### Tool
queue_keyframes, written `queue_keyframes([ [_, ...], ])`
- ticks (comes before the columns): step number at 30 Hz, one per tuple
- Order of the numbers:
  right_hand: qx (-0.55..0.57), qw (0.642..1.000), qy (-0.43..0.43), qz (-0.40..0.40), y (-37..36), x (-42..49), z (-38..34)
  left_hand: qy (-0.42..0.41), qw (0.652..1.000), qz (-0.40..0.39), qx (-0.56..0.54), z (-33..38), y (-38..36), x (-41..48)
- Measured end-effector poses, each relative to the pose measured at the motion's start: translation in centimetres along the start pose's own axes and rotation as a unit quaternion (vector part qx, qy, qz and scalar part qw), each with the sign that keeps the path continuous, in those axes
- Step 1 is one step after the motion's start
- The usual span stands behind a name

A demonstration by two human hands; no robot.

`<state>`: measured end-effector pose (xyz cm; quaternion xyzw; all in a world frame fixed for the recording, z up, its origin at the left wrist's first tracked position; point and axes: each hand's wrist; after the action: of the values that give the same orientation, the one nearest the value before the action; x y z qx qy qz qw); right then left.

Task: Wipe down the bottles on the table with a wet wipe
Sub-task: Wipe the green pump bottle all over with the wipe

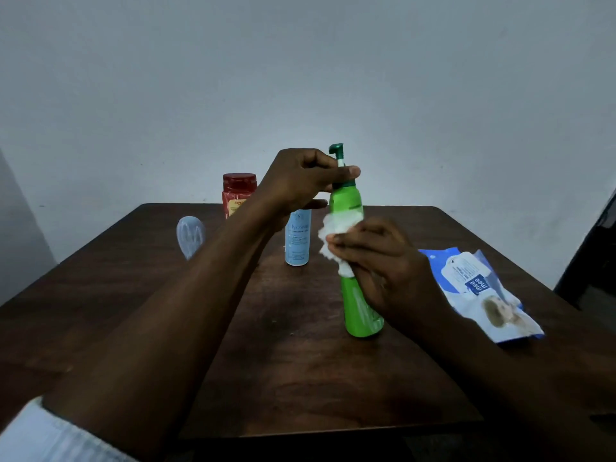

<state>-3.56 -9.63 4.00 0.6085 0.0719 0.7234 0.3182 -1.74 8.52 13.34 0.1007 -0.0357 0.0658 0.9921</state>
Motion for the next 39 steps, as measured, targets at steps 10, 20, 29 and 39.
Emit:
queue_keyframes([
  [10, 0.067, 0.990, -0.007, -0.127, -0.6, -4.9, -1.9, 0.002, 1.000, 0.003, -0.004, -1.3, 1.3, 1.3],
  [20, 0.095, 0.991, -0.083, -0.048, 0.6, -2.9, -0.7, -0.010, 1.000, -0.007, -0.021, -2.2, 0.7, 1.7],
  [29, 0.011, 0.998, -0.063, -0.029, -1.5, 1.2, 0.9, -0.004, 0.999, 0.013, -0.046, -2.9, 0.6, 1.8],
  [39, 0.040, 0.983, -0.026, -0.175, 0.1, -5.8, -2.9, -0.001, 0.999, 0.029, -0.027, -3.2, 1.2, 1.8],
])
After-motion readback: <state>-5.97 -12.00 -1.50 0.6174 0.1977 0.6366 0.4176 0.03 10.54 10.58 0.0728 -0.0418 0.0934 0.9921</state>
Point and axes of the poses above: each hand's wrist, its own x-axis towards the middle knuckle, its own y-axis out of the back of the hand, z = x × y, and after that the axes turned 14 degrees about y, right-handed
